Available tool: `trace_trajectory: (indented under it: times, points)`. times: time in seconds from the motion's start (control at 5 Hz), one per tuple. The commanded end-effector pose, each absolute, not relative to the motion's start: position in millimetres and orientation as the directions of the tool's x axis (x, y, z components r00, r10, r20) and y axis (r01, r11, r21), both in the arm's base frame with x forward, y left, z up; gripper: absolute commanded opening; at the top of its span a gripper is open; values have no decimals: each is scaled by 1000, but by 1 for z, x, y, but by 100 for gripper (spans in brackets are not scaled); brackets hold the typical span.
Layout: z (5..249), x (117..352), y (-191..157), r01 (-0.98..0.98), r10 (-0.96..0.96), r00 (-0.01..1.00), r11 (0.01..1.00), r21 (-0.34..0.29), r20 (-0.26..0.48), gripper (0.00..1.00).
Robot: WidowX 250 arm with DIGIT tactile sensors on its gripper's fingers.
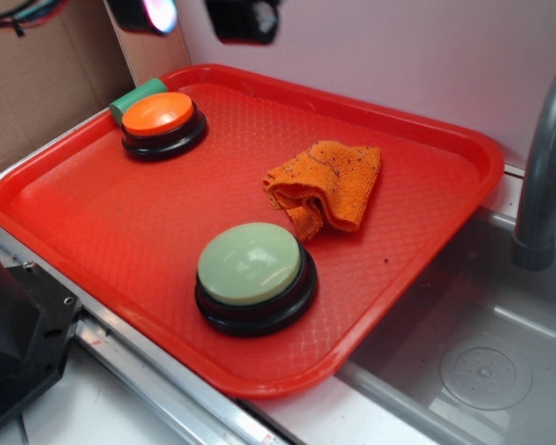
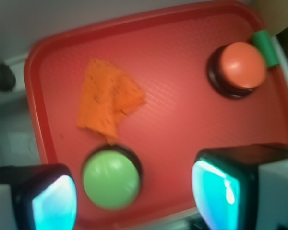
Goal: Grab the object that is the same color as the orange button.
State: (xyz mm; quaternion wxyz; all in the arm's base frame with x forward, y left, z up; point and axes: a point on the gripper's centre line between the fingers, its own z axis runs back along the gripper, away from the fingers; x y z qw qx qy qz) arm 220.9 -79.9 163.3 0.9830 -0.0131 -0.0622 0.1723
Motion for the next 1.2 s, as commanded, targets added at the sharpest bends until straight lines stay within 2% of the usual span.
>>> trace_trajectory:
  times: [0.0,0.2,0.4,0.6,0.8,1.0]
  points:
    - [99,271,-88,-461,484,854,874,-154,190,100]
    - [74,282,-95,-502,517,834,856,-122,194,100]
    - [58,288,-100,-541,542,824,839,-57,161,100]
    - [51,290,-102,-542,546,823,837,-71,153,100]
    - [50,290,-102,-565,564,809,824,-50,165,0]
    - [51,290,-103,-575,573,801,817,-42,172,0]
